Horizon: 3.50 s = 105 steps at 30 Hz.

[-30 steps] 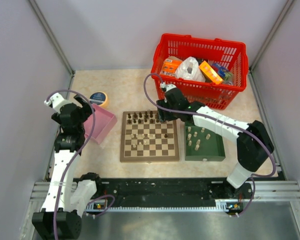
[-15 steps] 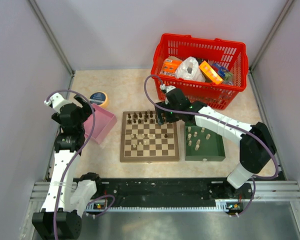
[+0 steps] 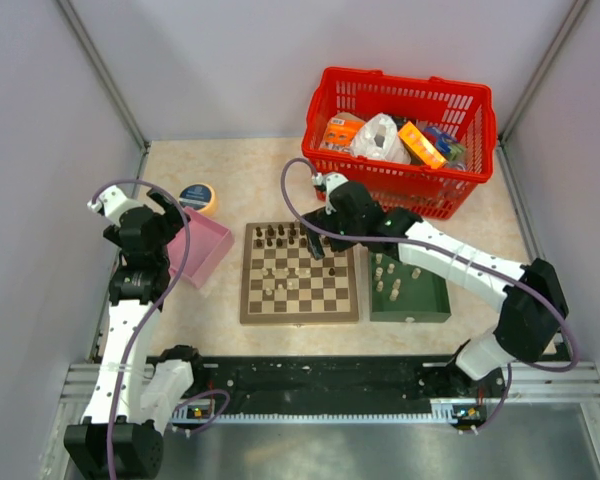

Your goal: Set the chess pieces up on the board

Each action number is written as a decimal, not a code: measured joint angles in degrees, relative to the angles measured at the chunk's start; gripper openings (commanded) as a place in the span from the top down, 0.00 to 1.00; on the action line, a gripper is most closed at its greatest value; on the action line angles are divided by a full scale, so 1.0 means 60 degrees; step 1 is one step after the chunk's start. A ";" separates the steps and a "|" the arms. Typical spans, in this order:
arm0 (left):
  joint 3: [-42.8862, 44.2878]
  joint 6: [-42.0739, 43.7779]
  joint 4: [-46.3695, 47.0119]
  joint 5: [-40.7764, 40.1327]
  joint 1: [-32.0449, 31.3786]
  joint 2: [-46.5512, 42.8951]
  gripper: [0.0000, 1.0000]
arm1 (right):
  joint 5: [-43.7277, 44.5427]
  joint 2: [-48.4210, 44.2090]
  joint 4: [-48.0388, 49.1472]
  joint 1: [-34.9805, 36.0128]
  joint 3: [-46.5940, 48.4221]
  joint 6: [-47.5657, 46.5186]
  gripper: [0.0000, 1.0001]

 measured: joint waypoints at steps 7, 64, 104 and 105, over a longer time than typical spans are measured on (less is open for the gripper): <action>-0.0040 -0.0066 0.0051 0.0004 0.0000 0.0000 0.01 | 0.0543 -0.0984 0.0572 0.0178 -0.0685 -0.0240 0.01; -0.0342 -0.0273 0.0266 0.0066 0.0000 -0.0124 0.01 | 0.0594 0.1468 0.0073 0.0306 -0.1096 0.1683 0.67; -0.0386 -0.0262 0.0262 -0.0036 0.0000 -0.0124 0.01 | 0.1949 0.1738 -0.0026 -0.0466 -0.0087 0.1242 0.87; -0.0386 -0.0259 0.0262 -0.0040 0.0000 -0.0124 0.01 | 0.1971 0.1738 -0.0011 -0.0535 -0.0073 0.1239 0.87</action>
